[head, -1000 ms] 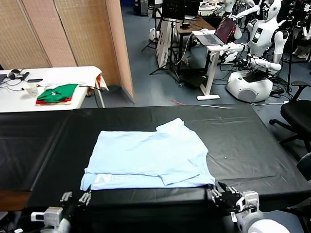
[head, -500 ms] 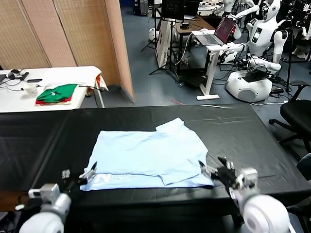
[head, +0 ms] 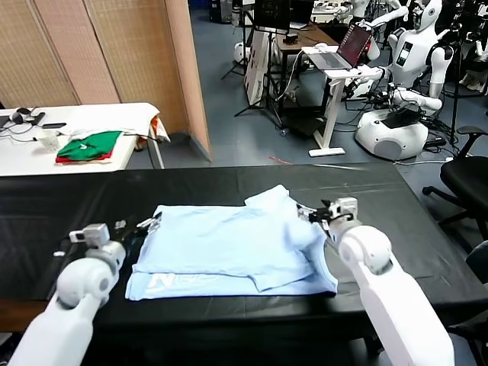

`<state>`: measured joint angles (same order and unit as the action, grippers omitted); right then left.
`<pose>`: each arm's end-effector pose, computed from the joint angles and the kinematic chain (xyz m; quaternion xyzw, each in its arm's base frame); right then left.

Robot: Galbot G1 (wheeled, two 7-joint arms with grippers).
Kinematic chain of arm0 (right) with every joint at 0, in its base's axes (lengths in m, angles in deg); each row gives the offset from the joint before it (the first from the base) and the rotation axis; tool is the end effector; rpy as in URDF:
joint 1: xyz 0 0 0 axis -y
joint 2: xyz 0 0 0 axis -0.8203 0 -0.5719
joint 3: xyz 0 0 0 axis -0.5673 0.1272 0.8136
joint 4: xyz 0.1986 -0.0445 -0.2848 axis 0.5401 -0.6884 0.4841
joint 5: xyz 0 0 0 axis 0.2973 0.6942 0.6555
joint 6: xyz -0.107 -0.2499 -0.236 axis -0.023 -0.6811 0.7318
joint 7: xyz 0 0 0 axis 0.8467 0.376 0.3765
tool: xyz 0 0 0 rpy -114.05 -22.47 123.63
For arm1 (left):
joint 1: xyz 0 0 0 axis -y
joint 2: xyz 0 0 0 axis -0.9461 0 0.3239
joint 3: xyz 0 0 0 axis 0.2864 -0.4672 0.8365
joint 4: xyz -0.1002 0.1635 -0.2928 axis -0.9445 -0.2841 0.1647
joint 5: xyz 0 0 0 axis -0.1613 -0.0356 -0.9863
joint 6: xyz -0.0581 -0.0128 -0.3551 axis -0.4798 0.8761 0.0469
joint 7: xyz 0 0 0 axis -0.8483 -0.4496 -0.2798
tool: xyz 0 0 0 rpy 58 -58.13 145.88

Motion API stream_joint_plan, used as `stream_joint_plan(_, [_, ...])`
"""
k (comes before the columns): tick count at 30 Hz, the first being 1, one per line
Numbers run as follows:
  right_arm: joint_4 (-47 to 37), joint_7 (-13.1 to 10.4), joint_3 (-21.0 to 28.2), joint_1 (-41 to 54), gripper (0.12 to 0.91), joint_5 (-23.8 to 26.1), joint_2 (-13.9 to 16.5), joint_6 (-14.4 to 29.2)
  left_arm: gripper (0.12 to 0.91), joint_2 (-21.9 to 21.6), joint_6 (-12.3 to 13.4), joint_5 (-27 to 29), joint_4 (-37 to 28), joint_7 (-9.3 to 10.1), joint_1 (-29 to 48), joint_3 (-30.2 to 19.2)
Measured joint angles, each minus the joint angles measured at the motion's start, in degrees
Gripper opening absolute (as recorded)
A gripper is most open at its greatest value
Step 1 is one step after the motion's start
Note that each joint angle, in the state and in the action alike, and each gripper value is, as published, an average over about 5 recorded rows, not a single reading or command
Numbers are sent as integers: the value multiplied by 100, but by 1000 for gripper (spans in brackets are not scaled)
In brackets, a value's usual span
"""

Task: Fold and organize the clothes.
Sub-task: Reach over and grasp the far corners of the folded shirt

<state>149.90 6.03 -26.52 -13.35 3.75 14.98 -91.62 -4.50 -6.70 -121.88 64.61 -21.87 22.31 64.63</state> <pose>0.4575 -0.0291 -0.2364 0.0978 -0.9561 0.0234 0.2751 0.3722 0.1326 -0.2648 -0.0320 -0.9669 0.0581 0.2462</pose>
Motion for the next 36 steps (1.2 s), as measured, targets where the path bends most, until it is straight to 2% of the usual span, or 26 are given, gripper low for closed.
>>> stream_joint_plan(5, [-331, 21, 127, 236, 907, 20, -95, 0, 907, -18, -73, 0, -496, -106, 516, -328])
stream_joint_plan(15, [-812, 100, 277, 521, 892, 19, -248, 0, 907, 70, -35, 59, -1097, -117, 960, -537])
stream_joint_plan(19, [-991, 132, 389, 627, 840, 31, -291, 0, 907, 96, -52, 88, -1178, -123, 976, -554])
stream_joint_plan(23, [-1117, 173, 507, 710, 715, 90, -312, 0, 894, 93, -54, 117, -1205, -135, 976, -566])
stream_joint_plan(25, [-1154, 193, 556, 744, 638, 105, -316, 0, 861, 88, -40, 160, -1233, -163, 974, -572])
stream_joint_plan(29, [-1210, 216, 625, 778, 398, 112, -320, 2, 739, 72, -11, 260, -1284, -244, 956, -590])
stream_joint_plan(33, [-1228, 226, 641, 756, 189, 112, -324, 7, 531, 75, -6, 315, -1305, -270, 937, -616])
stream_joint_plan(36, [-1196, 222, 616, 715, 141, 113, -323, 8, 343, 80, -10, 351, -1310, -312, 928, -638])
